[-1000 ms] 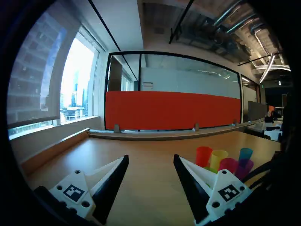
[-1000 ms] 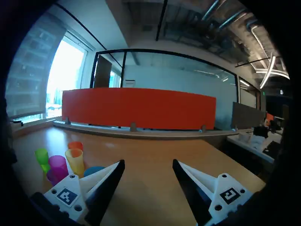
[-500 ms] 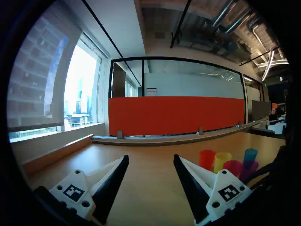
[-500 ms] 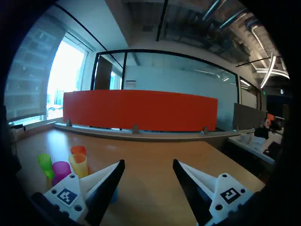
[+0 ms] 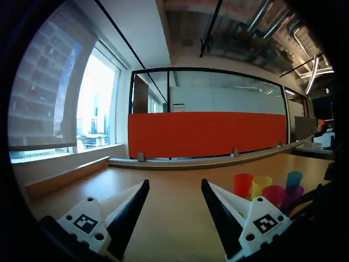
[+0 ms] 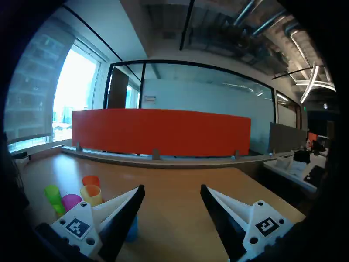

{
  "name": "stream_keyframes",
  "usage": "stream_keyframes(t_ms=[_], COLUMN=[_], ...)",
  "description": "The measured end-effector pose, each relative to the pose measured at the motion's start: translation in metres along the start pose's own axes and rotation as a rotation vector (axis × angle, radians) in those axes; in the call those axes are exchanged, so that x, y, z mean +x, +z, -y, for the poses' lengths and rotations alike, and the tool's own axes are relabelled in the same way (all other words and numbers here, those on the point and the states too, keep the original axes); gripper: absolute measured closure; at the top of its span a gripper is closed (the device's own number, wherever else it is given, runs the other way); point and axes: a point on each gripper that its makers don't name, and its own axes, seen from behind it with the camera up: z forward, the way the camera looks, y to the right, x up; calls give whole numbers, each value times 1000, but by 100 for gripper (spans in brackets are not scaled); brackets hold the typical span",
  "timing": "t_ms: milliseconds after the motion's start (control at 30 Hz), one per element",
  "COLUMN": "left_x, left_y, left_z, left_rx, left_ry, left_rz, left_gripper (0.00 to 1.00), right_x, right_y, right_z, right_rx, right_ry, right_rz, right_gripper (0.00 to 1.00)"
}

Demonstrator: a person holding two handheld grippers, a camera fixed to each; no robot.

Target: Pour water

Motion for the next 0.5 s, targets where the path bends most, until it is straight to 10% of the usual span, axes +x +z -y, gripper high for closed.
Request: stream_keyframes(t_ms=[500], left_x=[-23], left_y=[11], left_z=[-3], left_rx=[4], left_ry=[-14], left_rz=[6], left_gripper=[12], right_x=[-2], right_y=[-2], right_z=[-2], right_rx=[-6], right_ry=[-19], right_rz=[14], right_gripper=[1])
